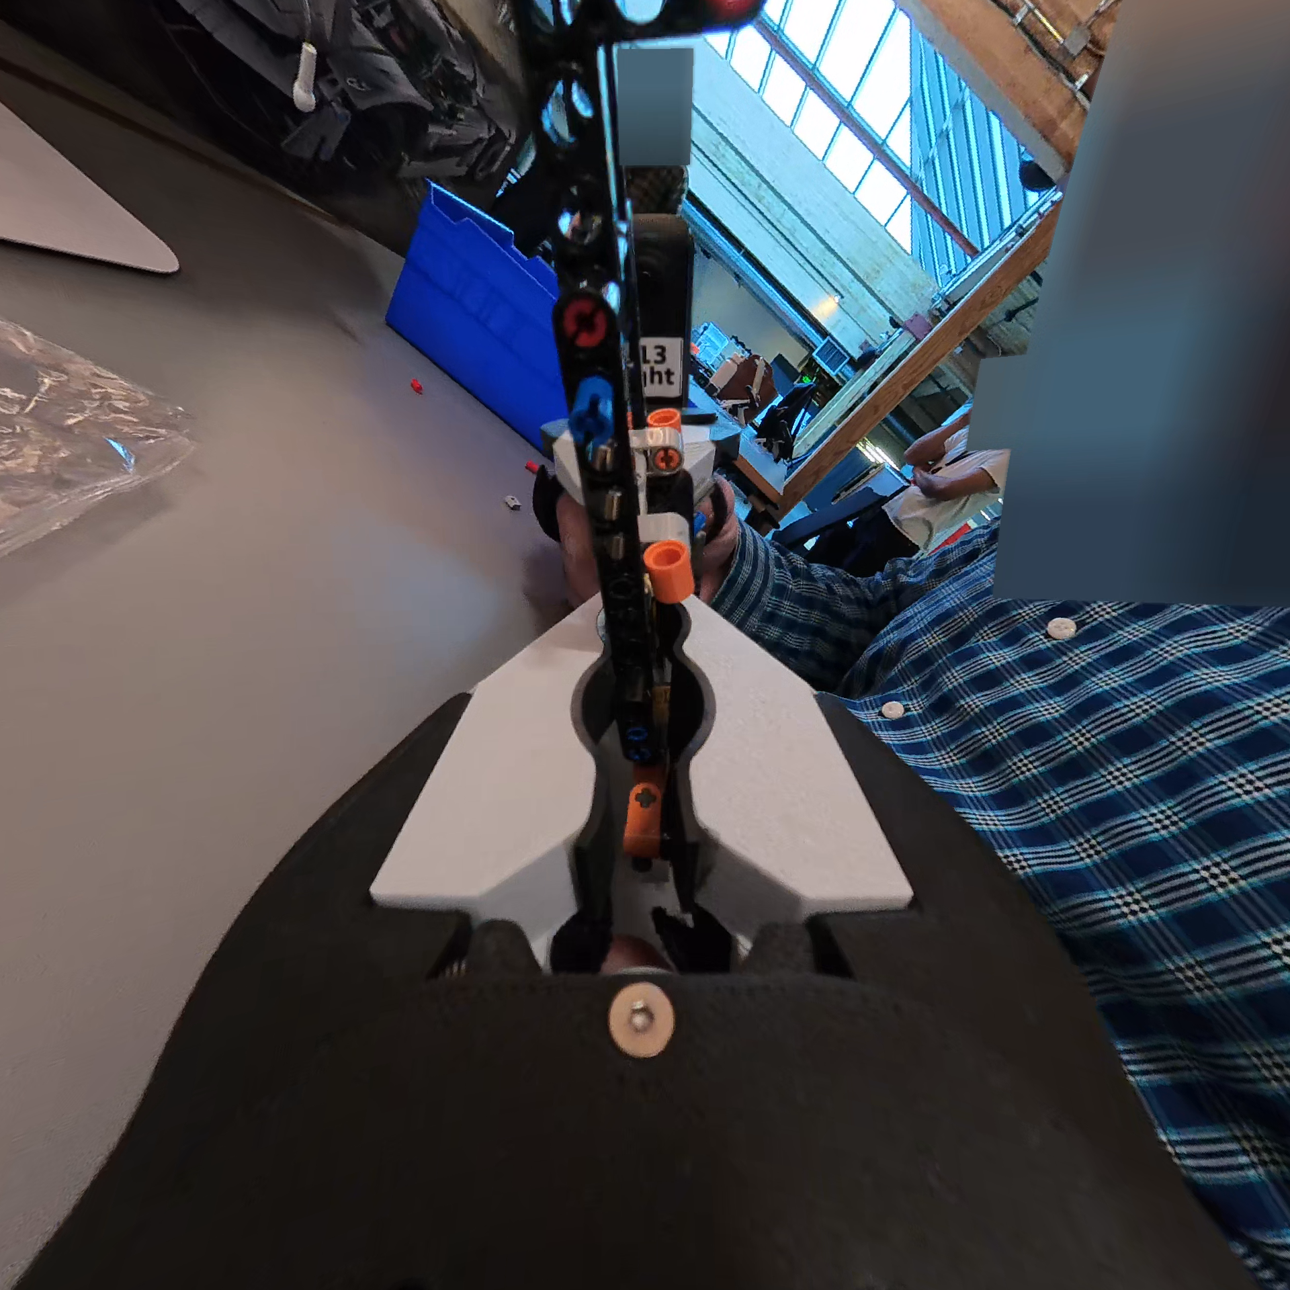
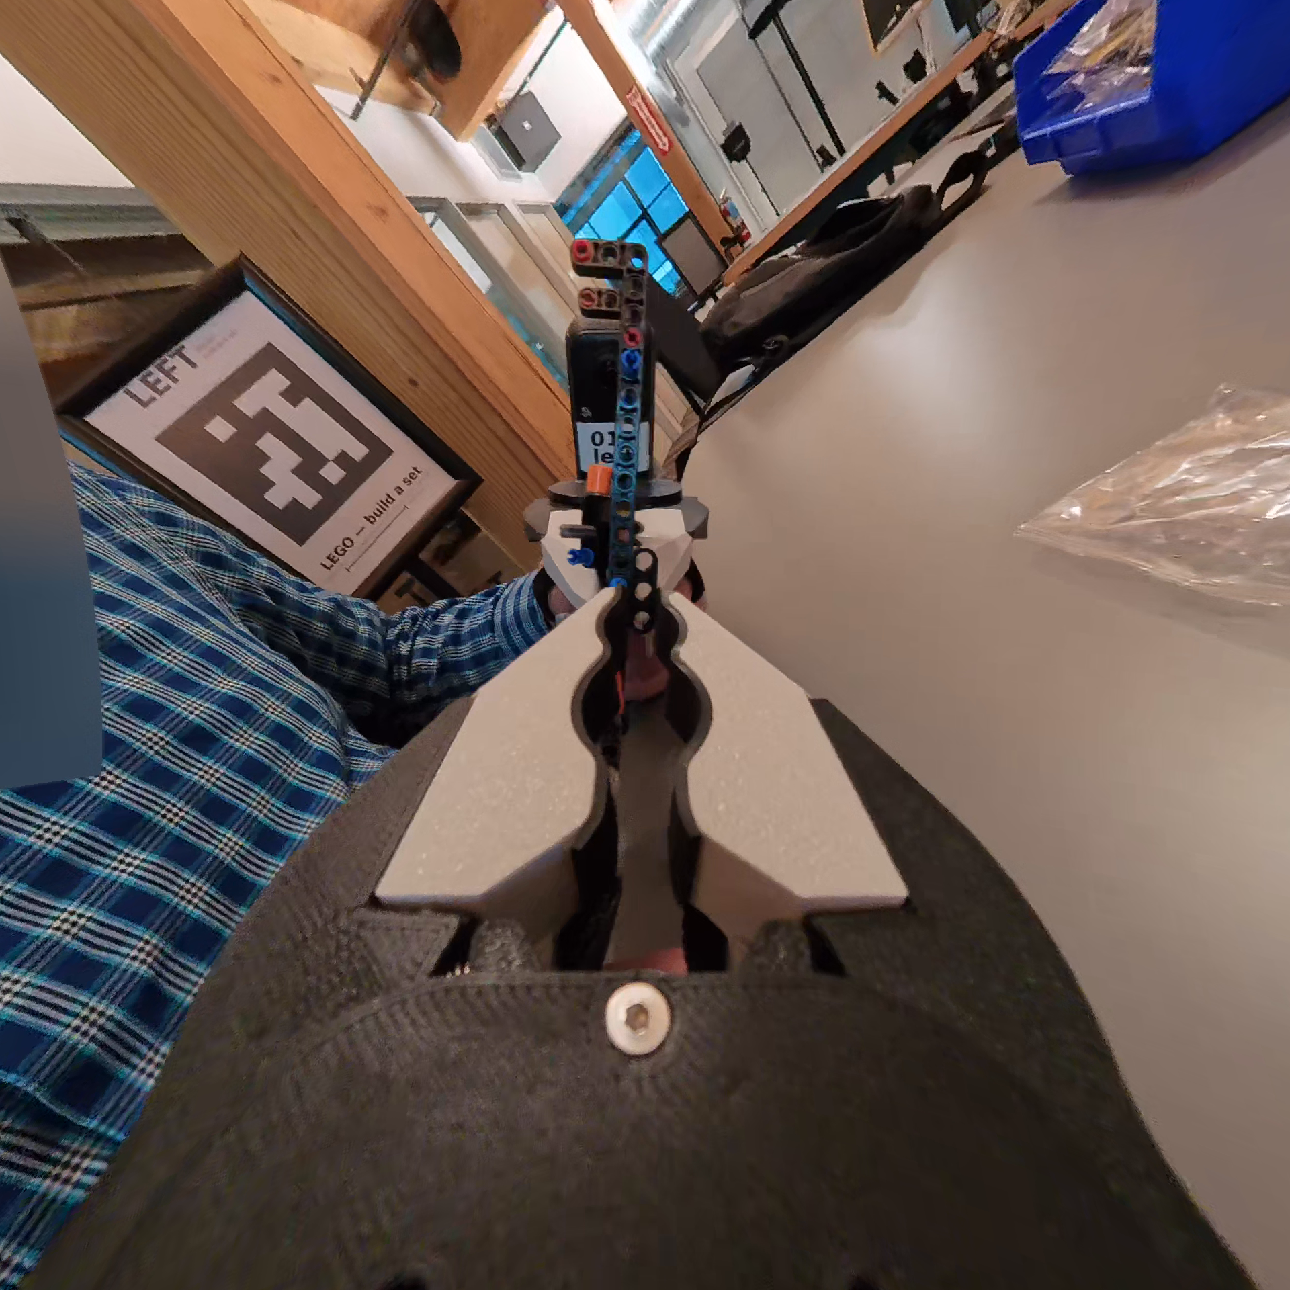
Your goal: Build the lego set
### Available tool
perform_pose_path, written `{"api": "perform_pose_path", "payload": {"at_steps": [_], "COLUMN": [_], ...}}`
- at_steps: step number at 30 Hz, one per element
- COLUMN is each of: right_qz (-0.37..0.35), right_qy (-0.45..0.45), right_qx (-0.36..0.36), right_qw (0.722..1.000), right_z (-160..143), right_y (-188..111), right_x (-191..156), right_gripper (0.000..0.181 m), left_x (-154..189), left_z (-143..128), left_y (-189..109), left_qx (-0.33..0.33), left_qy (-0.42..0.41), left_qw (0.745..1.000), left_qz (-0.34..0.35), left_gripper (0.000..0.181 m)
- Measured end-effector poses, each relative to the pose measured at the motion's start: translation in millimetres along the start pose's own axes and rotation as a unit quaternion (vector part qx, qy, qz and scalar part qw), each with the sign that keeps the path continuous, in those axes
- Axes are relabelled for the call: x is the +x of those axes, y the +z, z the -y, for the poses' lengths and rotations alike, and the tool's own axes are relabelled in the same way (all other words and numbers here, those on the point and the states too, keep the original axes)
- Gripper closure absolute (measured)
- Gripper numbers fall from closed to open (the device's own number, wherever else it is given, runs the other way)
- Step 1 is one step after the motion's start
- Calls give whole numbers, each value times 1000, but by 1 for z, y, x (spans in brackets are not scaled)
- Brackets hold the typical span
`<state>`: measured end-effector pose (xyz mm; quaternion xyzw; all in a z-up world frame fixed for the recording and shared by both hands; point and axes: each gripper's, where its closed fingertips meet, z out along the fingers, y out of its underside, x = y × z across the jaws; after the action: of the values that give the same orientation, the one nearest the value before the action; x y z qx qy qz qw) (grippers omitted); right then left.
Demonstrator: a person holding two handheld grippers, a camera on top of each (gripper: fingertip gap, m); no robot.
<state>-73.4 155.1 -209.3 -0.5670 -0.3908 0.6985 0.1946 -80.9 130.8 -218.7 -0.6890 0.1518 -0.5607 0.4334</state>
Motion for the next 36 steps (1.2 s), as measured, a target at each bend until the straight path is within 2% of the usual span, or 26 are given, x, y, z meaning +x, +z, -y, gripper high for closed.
{"api": "perform_pose_path", "payload": {"at_steps": [9,20,32,34,36], "right_qz": [1,3,-11,-11,-16], "right_qy": [1,10,-11,-4,-2], "right_qx": [-37,-38,-81,-82,-87], "right_qw": [999,999,997,997,996], "right_z": [-9,-12,-22,-23,-24], "right_y": [3,5,4,4,5], "right_x": [-5,-5,1,4,7], "right_gripper": [177,177,177,177,177], "left_x": [-2,-2,-7,-8,-5], "left_z": [4,3,-5,-7,-9], "left_y": [1,2,3,4,5], "left_qx": [13,9,-27,-35,-41], "left_qy": [-3,2,8,0,6], "left_qw": [1000,1000,999,999,999], "left_qz": [3,8,24,23,15], "left_gripper": [176,176,175,173,158]}}
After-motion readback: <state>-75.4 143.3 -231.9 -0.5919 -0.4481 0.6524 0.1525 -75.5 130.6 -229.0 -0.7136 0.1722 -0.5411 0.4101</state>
